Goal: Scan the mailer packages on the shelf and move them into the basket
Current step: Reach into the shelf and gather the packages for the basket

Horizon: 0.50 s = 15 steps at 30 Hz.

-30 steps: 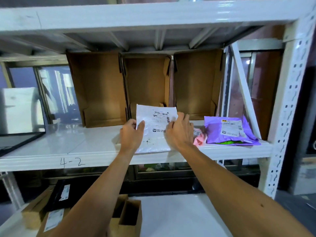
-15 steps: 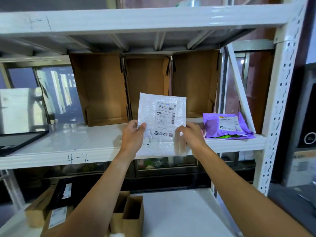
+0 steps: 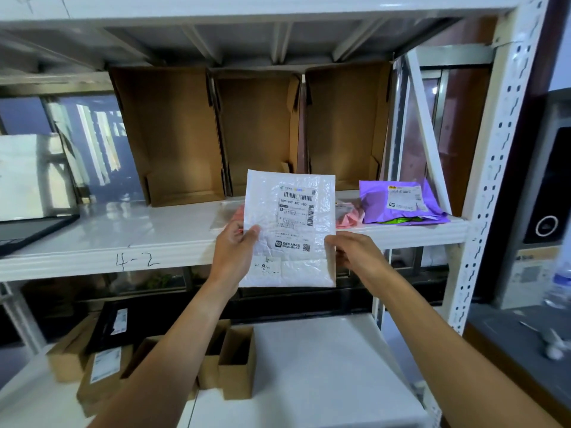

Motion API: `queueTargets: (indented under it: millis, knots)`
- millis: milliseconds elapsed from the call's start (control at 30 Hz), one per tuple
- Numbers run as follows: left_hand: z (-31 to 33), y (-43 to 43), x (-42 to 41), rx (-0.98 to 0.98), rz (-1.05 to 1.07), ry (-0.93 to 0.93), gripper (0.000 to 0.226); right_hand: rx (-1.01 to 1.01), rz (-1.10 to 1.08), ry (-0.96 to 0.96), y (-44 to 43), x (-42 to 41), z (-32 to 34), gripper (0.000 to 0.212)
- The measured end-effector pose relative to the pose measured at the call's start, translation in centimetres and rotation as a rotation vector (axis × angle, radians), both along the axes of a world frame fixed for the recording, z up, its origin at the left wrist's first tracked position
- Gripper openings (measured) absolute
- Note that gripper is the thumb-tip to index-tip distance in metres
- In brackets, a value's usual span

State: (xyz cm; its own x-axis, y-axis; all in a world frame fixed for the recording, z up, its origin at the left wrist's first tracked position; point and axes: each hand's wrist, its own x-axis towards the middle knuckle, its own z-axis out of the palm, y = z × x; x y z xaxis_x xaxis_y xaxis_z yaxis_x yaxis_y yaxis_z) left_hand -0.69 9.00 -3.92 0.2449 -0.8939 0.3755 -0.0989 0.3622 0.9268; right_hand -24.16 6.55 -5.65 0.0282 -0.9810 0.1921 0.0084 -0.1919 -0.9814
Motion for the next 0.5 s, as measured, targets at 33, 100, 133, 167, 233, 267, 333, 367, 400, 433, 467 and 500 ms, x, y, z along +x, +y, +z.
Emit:
queueTargets:
  millis: [33,100,133,167,233,267,333,367,400,433,467,500]
  knots:
    - [-0.6,0.2,-0.1,0.014,-0.009,-0.011,0.006,0.002,0.008,0.019,0.3,-0.1,-0.4,0.012]
    - [-1.9,0.7,-0.3,0.047,-0.021,-0.055,0.008,-0.003,0.031,0.032,1.0,-0.6,-1.3,0.014]
    - [-2.5,0.8,-0.3,0.062,-0.031,-0.078,0.010,-0.002,0.035,0.036,1.1,-0.8,-1.7,0.015]
    - [-3.3,1.0,-0.5,0.082,-0.043,-0.093,0.011,0.009,0.032,0.038,1.4,-1.2,-2.3,0.016]
    - [-4.6,1.4,-0.5,0.102,-0.060,-0.118,0.014,0.031,0.034,0.040,1.8,-1.7,-3.3,0.018]
    - [-5.3,1.6,-0.7,0.112,-0.071,-0.135,0.015,0.048,0.037,0.036,2.1,-2.0,-4.0,0.019]
    - [-6.7,2.0,-0.9,0.130,-0.089,-0.154,0.015,0.085,0.040,0.030,2.6,-2.6,-5.2,0.020]
    - [-7.3,2.1,-0.9,0.144,-0.096,-0.157,0.014,0.104,0.043,0.031,2.8,-2.9,-5.7,0.020]
    - [-7.9,2.2,-1.0,0.164,-0.105,-0.165,0.012,0.119,0.043,0.033,3.1,-3.1,-6.2,0.021]
    - [-8.6,2.4,-1.1,0.187,-0.115,-0.172,0.012,0.137,0.039,0.040,3.4,-3.4,-7.0,0.020]
    - [-9.1,2.4,-1.2,0.204,-0.126,-0.178,0.012,0.147,0.035,0.051,3.6,-3.6,-7.5,0.020]
    - [-9.8,2.6,-1.3,0.223,-0.137,-0.180,0.012,0.163,0.034,0.056,4.0,-3.8,-8.3,0.020]
